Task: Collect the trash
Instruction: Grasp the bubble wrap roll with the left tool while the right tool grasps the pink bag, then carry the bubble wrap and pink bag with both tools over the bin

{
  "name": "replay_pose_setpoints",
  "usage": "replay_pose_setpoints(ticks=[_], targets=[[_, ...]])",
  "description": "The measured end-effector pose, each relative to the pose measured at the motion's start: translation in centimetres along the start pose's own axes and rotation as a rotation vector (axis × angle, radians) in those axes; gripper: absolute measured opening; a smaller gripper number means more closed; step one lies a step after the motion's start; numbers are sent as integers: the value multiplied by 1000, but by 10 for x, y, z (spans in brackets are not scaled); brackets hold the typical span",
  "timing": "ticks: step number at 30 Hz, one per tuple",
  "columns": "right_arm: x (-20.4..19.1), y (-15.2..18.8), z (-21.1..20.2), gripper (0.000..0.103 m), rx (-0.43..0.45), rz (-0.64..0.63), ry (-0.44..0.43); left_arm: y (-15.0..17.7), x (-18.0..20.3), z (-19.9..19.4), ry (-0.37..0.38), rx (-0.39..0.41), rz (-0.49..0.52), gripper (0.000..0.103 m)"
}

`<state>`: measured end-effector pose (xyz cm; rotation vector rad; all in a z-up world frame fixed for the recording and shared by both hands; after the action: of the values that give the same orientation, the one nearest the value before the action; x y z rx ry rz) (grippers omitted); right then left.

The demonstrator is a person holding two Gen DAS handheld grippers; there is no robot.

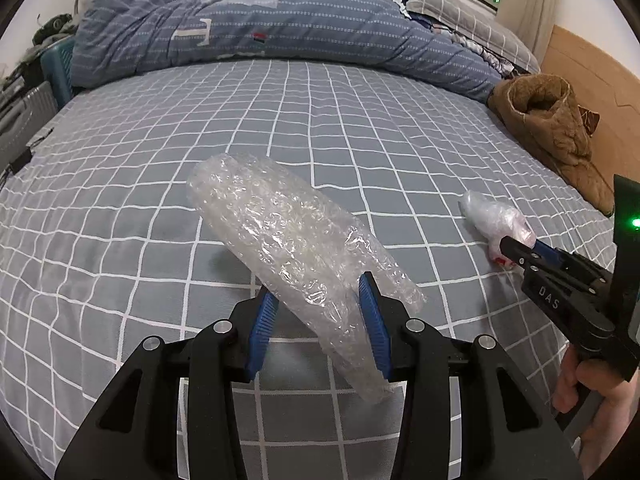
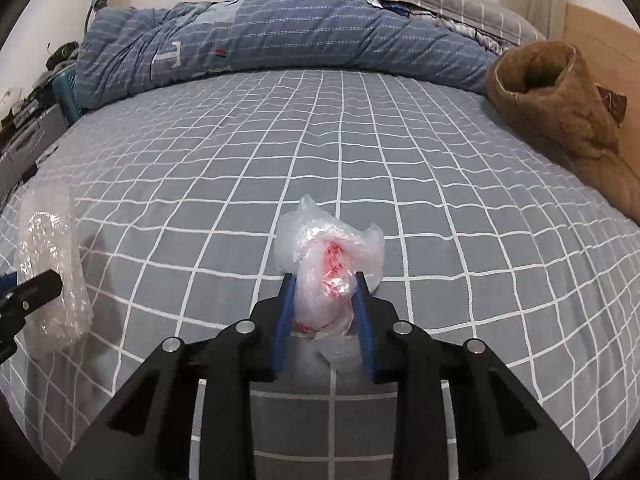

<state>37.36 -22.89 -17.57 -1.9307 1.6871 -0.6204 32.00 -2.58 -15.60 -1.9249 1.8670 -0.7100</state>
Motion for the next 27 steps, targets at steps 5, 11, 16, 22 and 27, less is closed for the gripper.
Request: replay_pose_setpoints(ticks=[5,11,16,22,27], targets=[[1,0,-9,27,1,17,-8,1,4,-1,0,3,9,41],[-2,2,-20,27,0,11,-2,1,4,-3,-1,-1,14,41],[-10,5,-34,27,8,-14,7,4,2,-9,-14,5,15,41],[-13,5,-54,27,26,-31,24,5,-1,-20,-28,15,14,41],[-12,7,-70,27,35,-33,40,9,3,-32,-27,20,22,41]])
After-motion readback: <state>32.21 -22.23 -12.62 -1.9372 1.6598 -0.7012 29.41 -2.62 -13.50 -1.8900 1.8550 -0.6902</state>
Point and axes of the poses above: each gripper's, at about its wrist camera, not at the fingertips, and z roughly the way its jaws point, x to its right, y to its underside, the point moved 10 cm from there along z, roughly the way its jaws point, and after that the axes turned 3 degrees about -x, right-handed, at the moved point
